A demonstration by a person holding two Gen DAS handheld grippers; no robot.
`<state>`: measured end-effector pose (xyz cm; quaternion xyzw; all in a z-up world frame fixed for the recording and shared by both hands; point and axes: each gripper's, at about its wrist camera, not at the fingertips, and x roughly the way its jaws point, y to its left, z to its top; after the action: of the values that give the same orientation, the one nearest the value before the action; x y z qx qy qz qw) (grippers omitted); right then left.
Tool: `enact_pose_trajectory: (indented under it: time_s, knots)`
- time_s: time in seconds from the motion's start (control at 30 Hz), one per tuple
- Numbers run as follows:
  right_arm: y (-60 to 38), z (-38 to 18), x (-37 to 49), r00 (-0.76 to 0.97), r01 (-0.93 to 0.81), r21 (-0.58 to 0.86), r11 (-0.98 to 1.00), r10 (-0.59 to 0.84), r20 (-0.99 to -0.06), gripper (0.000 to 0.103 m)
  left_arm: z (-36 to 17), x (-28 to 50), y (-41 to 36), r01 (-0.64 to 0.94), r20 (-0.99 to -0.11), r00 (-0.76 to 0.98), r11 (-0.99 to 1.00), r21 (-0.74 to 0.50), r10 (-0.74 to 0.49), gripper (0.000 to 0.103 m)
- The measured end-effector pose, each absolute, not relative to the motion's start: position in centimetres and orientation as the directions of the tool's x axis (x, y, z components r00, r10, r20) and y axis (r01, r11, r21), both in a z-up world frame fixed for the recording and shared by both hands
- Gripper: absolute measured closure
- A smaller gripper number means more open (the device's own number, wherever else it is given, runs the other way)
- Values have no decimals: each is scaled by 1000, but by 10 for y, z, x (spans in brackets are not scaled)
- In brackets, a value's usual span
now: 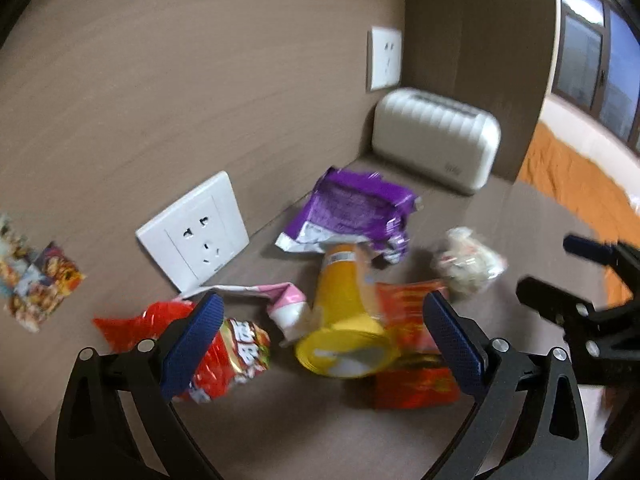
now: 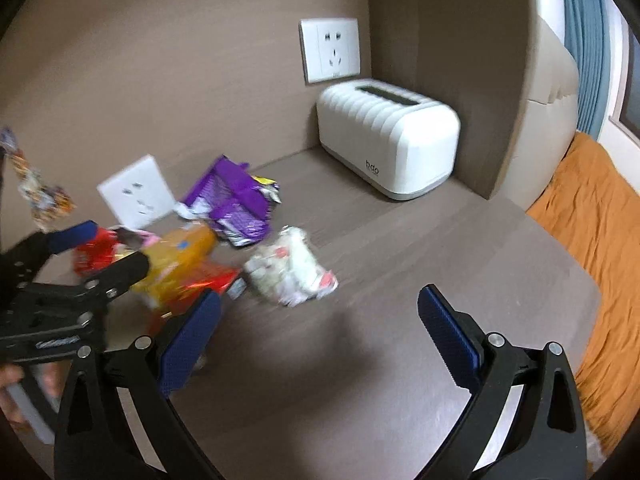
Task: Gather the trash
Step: 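Grasp the yellow cup with the left tool while the right grasps the white plastic bag, then carry the cup and plastic bag to the white bin and release both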
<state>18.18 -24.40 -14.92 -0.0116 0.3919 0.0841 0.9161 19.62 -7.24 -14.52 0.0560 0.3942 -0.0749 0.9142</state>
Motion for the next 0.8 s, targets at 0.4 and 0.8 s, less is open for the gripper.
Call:
enact_pose_trajectory:
  time_s: [0.4,0.8]
  knots:
    - [-221,-184,227,619,-262,-27,965,147,-771,49,-174,211,-88,277,-758,639,959,62,-135,38]
    - [-246,-168,216,655,-216,17,976,158,-739,51,-182,197,-111,322,-728,683,917,236,-53,52]
